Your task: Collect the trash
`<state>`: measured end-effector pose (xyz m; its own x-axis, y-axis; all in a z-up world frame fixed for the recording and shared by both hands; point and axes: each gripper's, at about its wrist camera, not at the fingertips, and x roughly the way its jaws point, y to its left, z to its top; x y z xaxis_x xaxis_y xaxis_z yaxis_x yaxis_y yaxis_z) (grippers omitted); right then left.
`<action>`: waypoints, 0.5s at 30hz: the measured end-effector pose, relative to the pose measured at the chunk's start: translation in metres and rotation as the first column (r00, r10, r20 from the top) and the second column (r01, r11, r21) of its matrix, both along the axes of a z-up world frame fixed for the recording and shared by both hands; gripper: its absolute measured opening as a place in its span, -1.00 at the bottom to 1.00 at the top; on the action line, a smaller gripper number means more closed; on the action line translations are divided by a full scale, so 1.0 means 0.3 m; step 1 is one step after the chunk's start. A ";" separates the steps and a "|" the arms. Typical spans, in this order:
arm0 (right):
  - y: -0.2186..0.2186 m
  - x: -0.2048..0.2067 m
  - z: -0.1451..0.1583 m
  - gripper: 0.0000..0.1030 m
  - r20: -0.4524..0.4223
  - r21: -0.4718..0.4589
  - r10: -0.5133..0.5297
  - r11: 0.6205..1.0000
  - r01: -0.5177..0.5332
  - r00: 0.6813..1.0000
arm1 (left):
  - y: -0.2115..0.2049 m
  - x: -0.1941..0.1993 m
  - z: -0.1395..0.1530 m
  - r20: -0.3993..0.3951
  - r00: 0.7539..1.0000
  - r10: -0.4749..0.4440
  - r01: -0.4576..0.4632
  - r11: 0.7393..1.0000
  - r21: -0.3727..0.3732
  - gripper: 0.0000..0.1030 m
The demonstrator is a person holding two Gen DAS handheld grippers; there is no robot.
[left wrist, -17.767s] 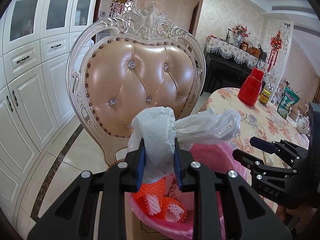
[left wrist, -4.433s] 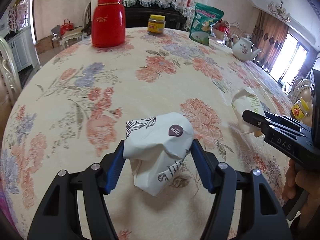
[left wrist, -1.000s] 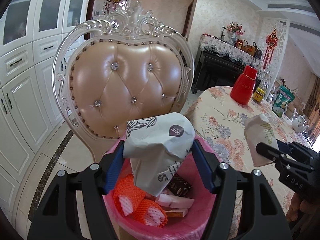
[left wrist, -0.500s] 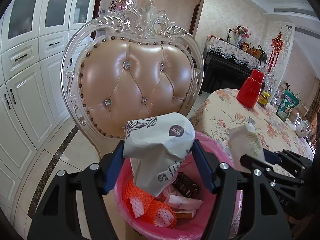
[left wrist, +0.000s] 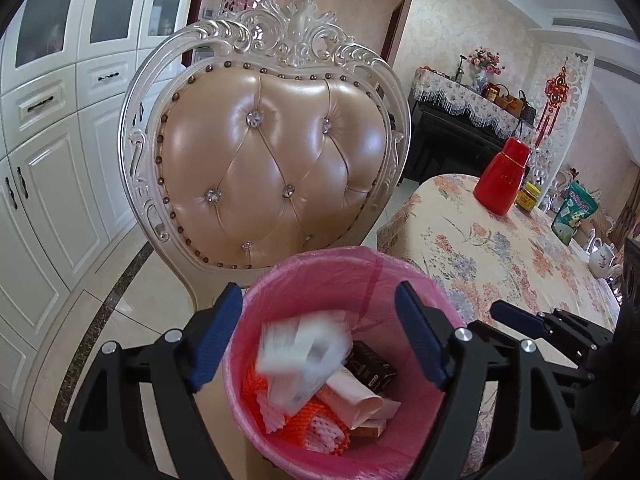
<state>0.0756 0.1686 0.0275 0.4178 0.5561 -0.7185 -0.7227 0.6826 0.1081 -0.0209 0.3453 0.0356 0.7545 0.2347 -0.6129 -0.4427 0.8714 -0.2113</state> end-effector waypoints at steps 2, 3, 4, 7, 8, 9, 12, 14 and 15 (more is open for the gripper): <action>-0.024 -0.003 -0.003 0.02 0.000 0.004 -0.018 1.000 0.018 1.000 | -0.004 -0.008 -0.004 -0.007 1.000 0.003 -0.003 1.000 0.001 0.52; -0.031 -0.004 -0.004 0.04 0.000 0.004 -0.021 1.000 0.021 1.000 | -0.005 -0.010 -0.007 -0.010 1.000 0.003 -0.003 1.000 0.001 0.53; -0.044 -0.005 -0.006 0.05 0.000 0.003 -0.025 1.000 0.025 1.000 | -0.009 -0.019 -0.010 -0.015 1.000 0.005 -0.005 1.000 0.001 0.55; -0.082 -0.013 -0.010 0.21 -0.004 0.011 -0.041 0.999 0.041 0.999 | -0.023 -0.041 -0.015 -0.026 1.000 0.011 -0.010 1.000 0.008 0.63; -0.098 -0.019 -0.013 0.23 -0.008 0.016 -0.045 0.999 0.045 0.999 | -0.033 -0.053 -0.019 -0.032 0.999 0.010 -0.010 1.000 0.012 0.66; -0.107 -0.024 -0.015 0.24 -0.010 0.016 -0.046 0.999 0.046 0.999 | -0.037 -0.062 -0.023 -0.037 0.999 0.011 -0.010 1.000 0.014 0.69; -0.139 -0.043 -0.024 0.35 -0.014 0.020 -0.046 0.999 0.046 0.999 | -0.066 -0.096 -0.039 -0.060 0.998 0.007 -0.005 1.000 0.027 0.74; -0.158 -0.051 -0.029 0.37 -0.020 0.026 -0.051 0.998 0.052 0.998 | -0.082 -0.123 -0.046 -0.067 0.998 -0.001 0.003 1.000 0.022 0.77; -0.164 -0.055 -0.030 0.37 -0.022 0.026 -0.051 0.998 0.052 0.998 | -0.091 -0.137 -0.048 -0.070 0.998 -0.001 0.003 1.000 0.024 0.80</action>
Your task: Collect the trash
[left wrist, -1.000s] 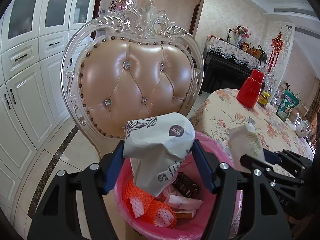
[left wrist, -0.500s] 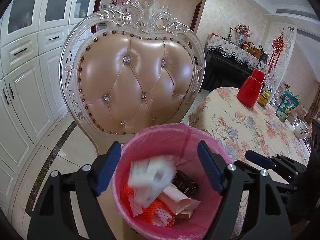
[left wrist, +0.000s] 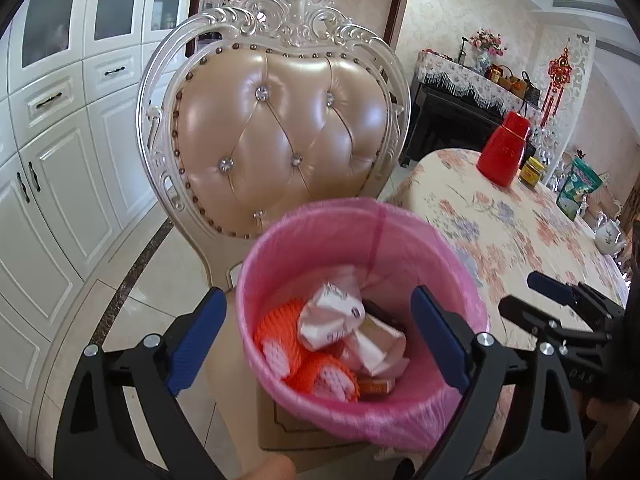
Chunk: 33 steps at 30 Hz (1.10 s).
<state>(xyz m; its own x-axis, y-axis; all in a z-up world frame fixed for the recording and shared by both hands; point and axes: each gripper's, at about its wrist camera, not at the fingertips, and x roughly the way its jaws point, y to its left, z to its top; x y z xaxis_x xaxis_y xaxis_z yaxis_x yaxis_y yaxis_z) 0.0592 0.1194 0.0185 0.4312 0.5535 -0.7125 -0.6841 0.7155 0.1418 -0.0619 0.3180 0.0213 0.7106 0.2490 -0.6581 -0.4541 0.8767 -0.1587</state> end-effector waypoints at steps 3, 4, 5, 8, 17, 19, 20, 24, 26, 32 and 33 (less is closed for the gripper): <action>-0.015 -0.020 0.000 0.47 0.001 0.004 0.002 1.000 -0.002 1.000 | -0.024 -0.030 -0.003 -0.004 1.000 -0.008 0.008 1.000 -0.001 0.83; -0.020 -0.032 0.001 0.51 0.003 0.005 0.003 1.000 -0.003 1.000 | -0.033 -0.042 -0.004 -0.007 1.000 -0.016 0.016 1.000 -0.009 0.85; -0.023 -0.041 0.001 0.56 0.002 0.006 0.008 1.000 -0.008 1.000 | -0.040 -0.051 -0.006 -0.011 1.000 -0.019 0.019 1.000 -0.012 0.87; -0.023 -0.069 0.004 0.59 0.008 0.005 0.029 1.000 -0.029 1.000 | -0.064 -0.074 -0.005 -0.028 0.999 -0.030 0.030 1.000 0.006 0.89; -0.026 -0.102 0.023 0.60 0.015 0.021 0.051 0.998 -0.052 0.999 | -0.087 -0.110 -0.007 -0.039 0.998 -0.043 0.043 0.999 0.010 0.90; -0.023 -0.104 0.028 0.60 0.019 0.024 0.054 0.998 -0.054 0.998 | -0.089 -0.111 -0.006 -0.037 0.998 -0.048 0.048 0.999 0.011 0.90; -0.022 -0.105 0.030 0.60 0.019 0.027 0.055 0.998 -0.055 0.998 | -0.092 -0.112 -0.005 -0.035 0.998 -0.051 0.051 0.999 0.012 0.90; -0.017 -0.105 0.035 0.60 0.021 0.030 0.057 0.998 -0.058 0.998 | -0.092 -0.112 0.004 -0.029 0.998 -0.051 0.052 0.999 0.015 0.90; -0.016 -0.105 0.035 0.60 0.021 0.029 0.058 0.998 -0.059 0.998 | -0.091 -0.112 0.006 -0.029 0.998 -0.052 0.053 0.998 0.017 0.90; -0.012 -0.106 0.035 0.60 0.019 0.029 0.064 0.998 -0.064 0.998 | -0.094 -0.114 0.009 -0.026 0.998 -0.056 0.056 0.998 0.020 0.90; -0.012 -0.107 0.035 0.60 0.020 0.030 0.065 0.997 -0.065 0.998 | -0.093 -0.113 0.009 -0.025 0.998 -0.056 0.057 0.998 0.020 0.90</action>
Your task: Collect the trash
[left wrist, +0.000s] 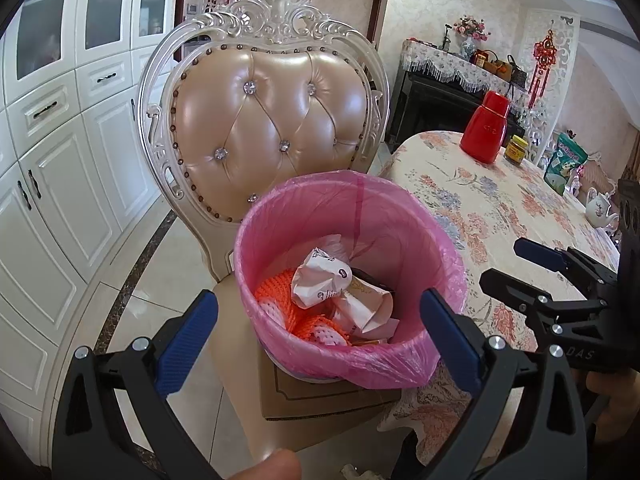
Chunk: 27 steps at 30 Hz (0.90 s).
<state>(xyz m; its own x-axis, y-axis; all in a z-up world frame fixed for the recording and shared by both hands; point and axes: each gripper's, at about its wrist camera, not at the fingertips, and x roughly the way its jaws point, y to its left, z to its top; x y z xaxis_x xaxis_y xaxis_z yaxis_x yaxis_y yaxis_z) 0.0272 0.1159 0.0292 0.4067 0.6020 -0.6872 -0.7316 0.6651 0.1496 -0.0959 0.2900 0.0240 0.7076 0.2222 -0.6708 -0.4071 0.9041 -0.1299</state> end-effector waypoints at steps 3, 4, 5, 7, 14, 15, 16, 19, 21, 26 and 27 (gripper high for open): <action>-0.002 -0.004 0.003 0.60 0.002 0.004 0.003 1.000 -0.003 1.000 | 0.000 0.002 0.001 0.000 1.000 -0.003 0.003 1.000 0.000 0.90; -0.002 -0.004 0.004 0.60 0.001 0.005 0.003 1.000 -0.003 1.000 | 0.000 0.002 0.001 0.000 1.000 -0.004 0.004 1.000 0.000 0.90; -0.002 -0.004 0.003 0.60 0.001 0.004 0.003 1.000 -0.003 1.000 | -0.002 0.002 0.002 0.001 1.000 -0.007 0.007 1.000 0.001 0.90; -0.002 -0.005 0.008 0.60 0.003 0.005 0.003 1.000 -0.003 1.000 | -0.004 0.003 0.004 0.003 1.000 -0.010 0.010 1.000 0.003 0.90; -0.001 -0.006 0.016 0.60 0.006 0.005 0.007 1.000 -0.007 1.000 | -0.003 0.000 0.011 0.007 1.000 -0.008 0.008 1.000 0.005 0.90; -0.001 -0.006 0.016 0.60 0.006 0.005 0.007 1.000 -0.007 1.000 | -0.002 0.000 0.011 0.008 1.000 -0.009 0.009 1.000 0.004 0.90; -0.001 -0.006 0.016 0.60 0.005 0.005 0.007 1.000 -0.007 1.000 | -0.002 0.000 0.011 0.008 1.000 -0.009 0.009 1.000 0.003 0.90; -0.001 -0.007 0.016 0.60 0.005 0.006 0.007 1.000 -0.007 1.000 | -0.001 0.002 0.010 0.008 1.000 -0.010 0.010 1.000 0.003 0.90; -0.001 -0.007 0.017 0.60 0.006 0.006 0.007 1.000 -0.007 1.000 | -0.001 0.002 0.011 0.007 1.000 -0.010 0.010 1.000 0.003 0.90; -0.001 -0.007 0.014 0.61 0.006 0.005 0.007 1.000 -0.007 1.000 | -0.002 0.003 0.011 0.009 1.000 -0.011 0.010 1.000 0.002 0.90; -0.002 -0.007 0.015 0.61 0.006 0.005 0.007 1.000 -0.007 1.000 | -0.002 0.004 0.012 0.008 1.000 -0.011 0.011 1.000 0.003 0.90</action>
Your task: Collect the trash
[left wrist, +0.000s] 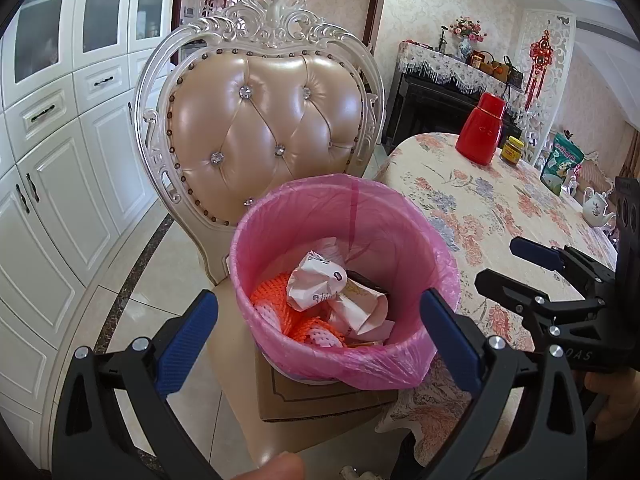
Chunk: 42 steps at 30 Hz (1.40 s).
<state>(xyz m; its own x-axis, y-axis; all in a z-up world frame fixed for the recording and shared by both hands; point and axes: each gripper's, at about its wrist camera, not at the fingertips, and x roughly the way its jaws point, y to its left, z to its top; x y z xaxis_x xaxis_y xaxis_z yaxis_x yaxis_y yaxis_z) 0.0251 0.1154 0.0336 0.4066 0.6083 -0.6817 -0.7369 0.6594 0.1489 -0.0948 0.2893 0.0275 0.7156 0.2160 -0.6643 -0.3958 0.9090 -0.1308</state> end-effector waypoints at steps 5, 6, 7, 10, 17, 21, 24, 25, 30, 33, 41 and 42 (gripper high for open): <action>-0.002 0.000 0.001 0.61 -0.001 -0.001 -0.001 1.000 0.001 1.000 | -0.004 0.003 0.002 0.000 1.000 -0.004 0.004 1.000 0.004 0.90; -0.002 0.000 0.001 0.61 -0.002 -0.001 -0.001 1.000 0.001 1.000 | -0.004 0.003 0.003 0.000 1.000 -0.004 0.004 1.000 0.003 0.90; -0.001 -0.001 0.003 0.61 -0.002 0.000 0.000 1.000 0.000 1.000 | -0.004 0.003 0.003 0.000 1.000 -0.004 0.004 1.000 0.002 0.90; -0.004 -0.001 0.002 0.61 -0.001 0.001 0.001 1.000 -0.001 1.000 | -0.005 0.005 0.002 0.001 1.000 -0.005 0.005 1.000 0.003 0.90; -0.006 -0.001 0.002 0.61 0.001 0.001 0.002 1.000 -0.002 1.000 | -0.006 0.010 0.004 0.002 1.000 -0.007 0.007 1.000 0.007 0.90; -0.006 -0.001 0.001 0.61 0.000 0.001 0.002 1.000 -0.002 1.000 | -0.006 0.008 0.005 0.005 1.000 -0.006 0.006 1.000 0.001 0.90; -0.005 -0.001 0.001 0.61 0.000 0.002 0.002 1.000 -0.002 1.000 | -0.001 0.009 0.006 0.008 1.000 -0.008 0.008 1.000 -0.010 0.90; -0.006 -0.001 0.002 0.61 0.000 0.002 0.002 1.000 -0.002 1.000 | 0.000 0.009 0.005 0.008 1.000 -0.008 0.008 1.000 -0.011 0.90; -0.006 -0.001 0.000 0.61 -0.001 0.000 0.001 1.000 -0.001 1.000 | -0.008 0.014 -0.005 -0.011 1.000 -0.011 0.012 1.000 0.005 0.90; -0.007 0.000 -0.004 0.61 -0.002 -0.003 0.002 1.000 -0.002 1.000 | -0.017 0.016 -0.010 -0.018 1.000 -0.016 0.017 1.000 0.021 0.90; -0.005 0.000 -0.009 0.61 -0.002 -0.006 0.002 1.000 -0.002 1.000 | -0.041 0.010 -0.007 -0.002 1.000 -0.011 0.011 0.998 0.065 0.90; -0.005 0.000 -0.009 0.61 -0.002 -0.007 0.001 1.000 -0.001 1.000 | -0.040 0.009 -0.007 0.001 1.000 -0.006 0.006 0.998 0.063 0.90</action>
<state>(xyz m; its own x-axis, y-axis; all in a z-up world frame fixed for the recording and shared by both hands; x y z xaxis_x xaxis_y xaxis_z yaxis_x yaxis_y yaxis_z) 0.0252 0.1138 0.0309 0.4041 0.6044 -0.6866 -0.7375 0.6593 0.1464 -0.0921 0.2773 0.0255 0.7175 0.2537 -0.6487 -0.3906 0.9176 -0.0733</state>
